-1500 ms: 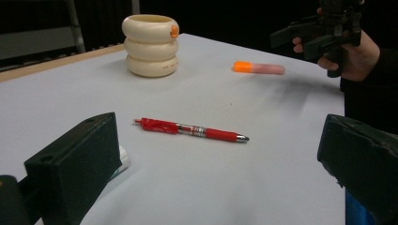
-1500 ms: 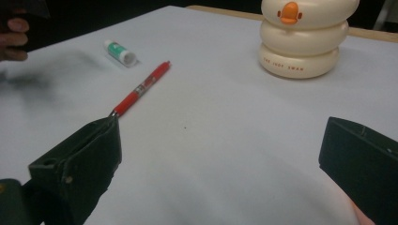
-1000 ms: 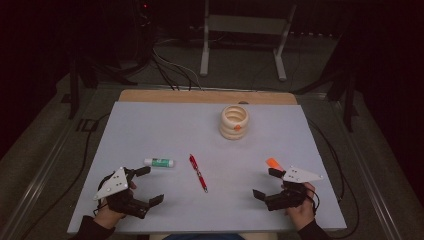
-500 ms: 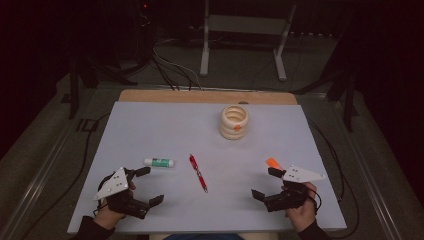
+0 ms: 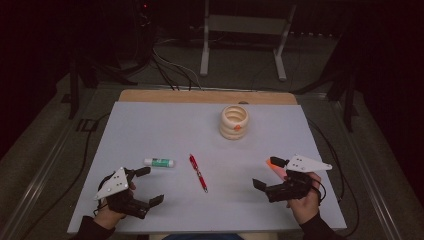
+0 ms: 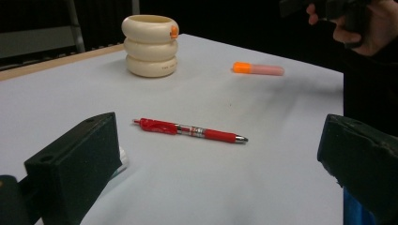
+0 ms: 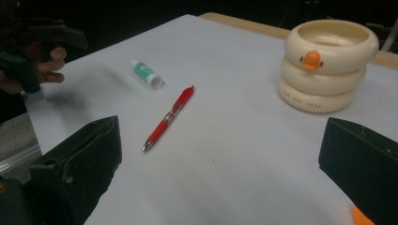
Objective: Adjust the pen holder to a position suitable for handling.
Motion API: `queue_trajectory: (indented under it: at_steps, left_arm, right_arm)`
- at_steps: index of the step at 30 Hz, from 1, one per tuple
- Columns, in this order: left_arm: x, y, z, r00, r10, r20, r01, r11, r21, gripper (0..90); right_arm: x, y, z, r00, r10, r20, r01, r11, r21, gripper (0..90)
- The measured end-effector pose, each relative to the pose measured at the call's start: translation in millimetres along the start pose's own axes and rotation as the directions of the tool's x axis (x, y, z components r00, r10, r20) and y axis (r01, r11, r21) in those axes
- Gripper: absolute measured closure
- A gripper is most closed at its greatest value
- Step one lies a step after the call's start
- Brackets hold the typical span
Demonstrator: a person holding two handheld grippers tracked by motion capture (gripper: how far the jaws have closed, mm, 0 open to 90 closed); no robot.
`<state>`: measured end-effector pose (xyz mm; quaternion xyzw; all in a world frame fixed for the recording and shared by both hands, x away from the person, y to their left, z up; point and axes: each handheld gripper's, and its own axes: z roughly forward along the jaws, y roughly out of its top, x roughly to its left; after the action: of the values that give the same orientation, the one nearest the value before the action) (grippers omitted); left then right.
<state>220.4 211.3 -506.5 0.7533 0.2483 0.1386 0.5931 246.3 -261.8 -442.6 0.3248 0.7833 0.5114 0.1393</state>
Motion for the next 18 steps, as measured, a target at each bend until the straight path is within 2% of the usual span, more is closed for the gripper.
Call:
queue_trajectory:
  at_steps: [18]
  left_arm:
    - [0.5, 0.2, -0.4, 1.0, -0.006, 0.002, 0.006, 1.0, -0.004, 0.2]
  right_arm:
    - [-9.0, 35.2, 8.9, 0.9998, -0.011, 0.019, 0.012, 0.999, -0.032, 0.0]
